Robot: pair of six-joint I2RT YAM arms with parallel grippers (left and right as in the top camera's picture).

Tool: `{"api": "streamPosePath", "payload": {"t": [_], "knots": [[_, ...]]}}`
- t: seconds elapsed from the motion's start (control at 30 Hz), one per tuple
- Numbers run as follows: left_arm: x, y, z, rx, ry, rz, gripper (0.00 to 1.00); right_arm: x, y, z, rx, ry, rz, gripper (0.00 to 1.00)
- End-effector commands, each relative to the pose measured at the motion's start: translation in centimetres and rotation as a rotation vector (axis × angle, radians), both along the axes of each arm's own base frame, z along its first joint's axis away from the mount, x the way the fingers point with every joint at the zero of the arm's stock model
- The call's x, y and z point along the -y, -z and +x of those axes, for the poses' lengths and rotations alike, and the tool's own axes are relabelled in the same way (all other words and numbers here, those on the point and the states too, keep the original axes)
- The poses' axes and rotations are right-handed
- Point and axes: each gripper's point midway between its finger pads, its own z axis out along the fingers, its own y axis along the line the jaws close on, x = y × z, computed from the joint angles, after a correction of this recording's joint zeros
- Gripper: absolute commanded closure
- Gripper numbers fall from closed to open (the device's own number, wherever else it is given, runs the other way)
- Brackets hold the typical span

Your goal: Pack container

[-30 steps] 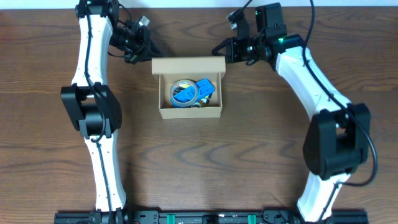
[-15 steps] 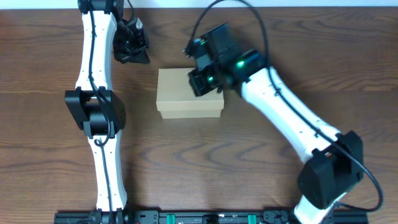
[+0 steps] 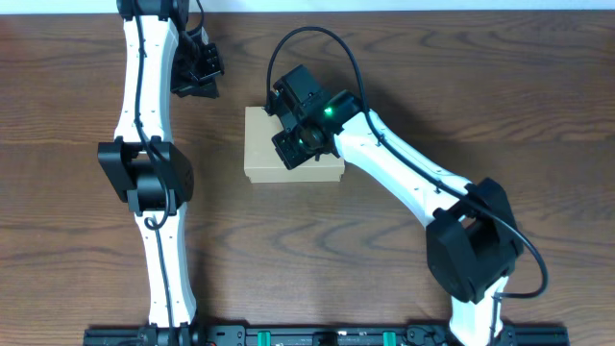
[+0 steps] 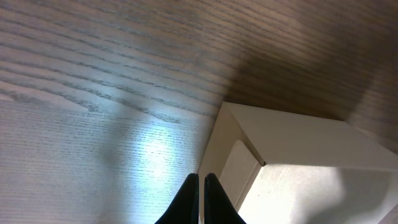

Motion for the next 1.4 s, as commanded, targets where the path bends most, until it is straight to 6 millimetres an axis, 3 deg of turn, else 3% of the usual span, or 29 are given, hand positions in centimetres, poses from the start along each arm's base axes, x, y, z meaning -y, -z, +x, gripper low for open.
{"api": "streamPosePath", "payload": {"t": [0.0,0.23,0.43,0.47,0.5,0.53,0.57,0.6,0.63,0.67,0.8,0.97,1.17,1.27,1.37], "knots": [[-0.4,-2.0,-1.7,-0.023,-0.006,0.02,0.95,0.5,3.0,-0.1,-0.036,0.017,-0.069,0.99],[-0.4,-2.0,-1.7,-0.021,-0.006,0.02,0.95,0.4,1.5,0.1,-0.008,0.017,-0.045,0.99],[-0.5,-2.6,-1.7,-0.007,-0.008,0.016,0.93,0.3,-3.2,0.3,0.076,0.018,0.023,0.98],[-0.5,-2.9,-1.7,0.0,-0.009,0.016,0.9,0.3,-4.2,0.4,0.095,0.018,0.038,0.86],[-0.5,-3.3,-1.8,0.009,-0.009,0.016,0.84,0.3,-5.3,0.3,0.115,0.019,0.054,0.69],[-0.5,-3.6,-1.8,0.016,-0.009,0.016,0.77,0.4,-6.0,0.3,0.127,0.019,0.063,0.44],[-0.5,-4.1,-1.9,0.027,-0.009,0.016,0.6,0.4,-6.9,0.3,0.142,0.021,0.076,0.17],[-0.5,-4.5,-1.9,0.038,-0.01,0.016,0.41,0.6,-7.7,0.2,0.156,0.022,0.088,0.01],[-0.5,-5.2,-2.0,0.053,-0.01,0.016,0.15,0.7,-8.7,0.3,0.176,0.025,0.103,0.01],[-0.5,-5.7,-2.1,0.066,-0.01,0.016,0.04,0.9,-9.5,0.3,0.19,0.028,0.113,0.01],[-0.5,-8.2,-2.6,0.122,-0.017,0.012,0.04,1.9,-12.1,0.1,0.215,0.071,0.153,0.01],[1.2,-12.1,-3.7,0.22,0.052,-0.087,0.04,4.5,-15.5,-0.3,0.304,0.021,0.146,0.01],[1.1,-17.0,-5.8,0.369,0.142,-0.02,0.04,10.4,-17.5,-3.3,0.331,0.013,0.087,0.01],[1.8,-19.9,-7.6,0.448,0.182,-0.01,0.04,13.3,-18.4,-5.3,0.386,0.043,0.102,0.01],[1.8,-21.3,-9.7,0.474,0.195,0.03,0.04,15.7,-19.2,-7.4,0.449,0.08,0.129,0.01]]}}
